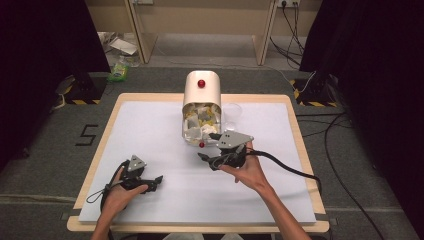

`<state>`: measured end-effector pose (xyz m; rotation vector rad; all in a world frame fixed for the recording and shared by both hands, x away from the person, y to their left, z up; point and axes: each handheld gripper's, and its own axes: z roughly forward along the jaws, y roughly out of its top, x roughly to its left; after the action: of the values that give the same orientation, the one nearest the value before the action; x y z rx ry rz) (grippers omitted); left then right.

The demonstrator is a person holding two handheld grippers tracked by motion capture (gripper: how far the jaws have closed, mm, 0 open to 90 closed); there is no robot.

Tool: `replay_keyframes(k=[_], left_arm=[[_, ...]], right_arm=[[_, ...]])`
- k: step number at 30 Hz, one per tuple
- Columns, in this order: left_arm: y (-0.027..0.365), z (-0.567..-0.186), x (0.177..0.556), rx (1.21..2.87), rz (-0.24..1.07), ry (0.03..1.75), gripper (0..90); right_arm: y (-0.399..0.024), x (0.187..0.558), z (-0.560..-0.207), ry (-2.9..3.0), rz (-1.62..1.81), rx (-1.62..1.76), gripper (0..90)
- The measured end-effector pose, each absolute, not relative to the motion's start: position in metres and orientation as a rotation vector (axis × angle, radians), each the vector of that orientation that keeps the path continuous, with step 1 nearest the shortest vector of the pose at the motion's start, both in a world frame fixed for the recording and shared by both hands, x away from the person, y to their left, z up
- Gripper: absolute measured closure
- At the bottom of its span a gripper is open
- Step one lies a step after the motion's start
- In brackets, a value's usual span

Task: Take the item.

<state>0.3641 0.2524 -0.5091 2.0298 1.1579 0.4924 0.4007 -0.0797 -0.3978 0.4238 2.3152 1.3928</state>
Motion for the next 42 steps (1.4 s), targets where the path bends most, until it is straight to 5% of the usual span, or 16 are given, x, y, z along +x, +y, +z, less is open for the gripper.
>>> replay_keyframes(k=[29, 42], left_arm=[[0.252, -0.509, 0.364, 2.031, 0.494, 1.159, 12.2], [0.253, -0.509, 0.364, 2.033, 0.493, 1.157, 12.2]], right_arm=[[-0.093, 0.422, -0.376, 2.250, 1.508, 0.567, 39.3], [-0.066, 0.449, -0.376, 2.324, 1.462, 0.586, 44.9]])
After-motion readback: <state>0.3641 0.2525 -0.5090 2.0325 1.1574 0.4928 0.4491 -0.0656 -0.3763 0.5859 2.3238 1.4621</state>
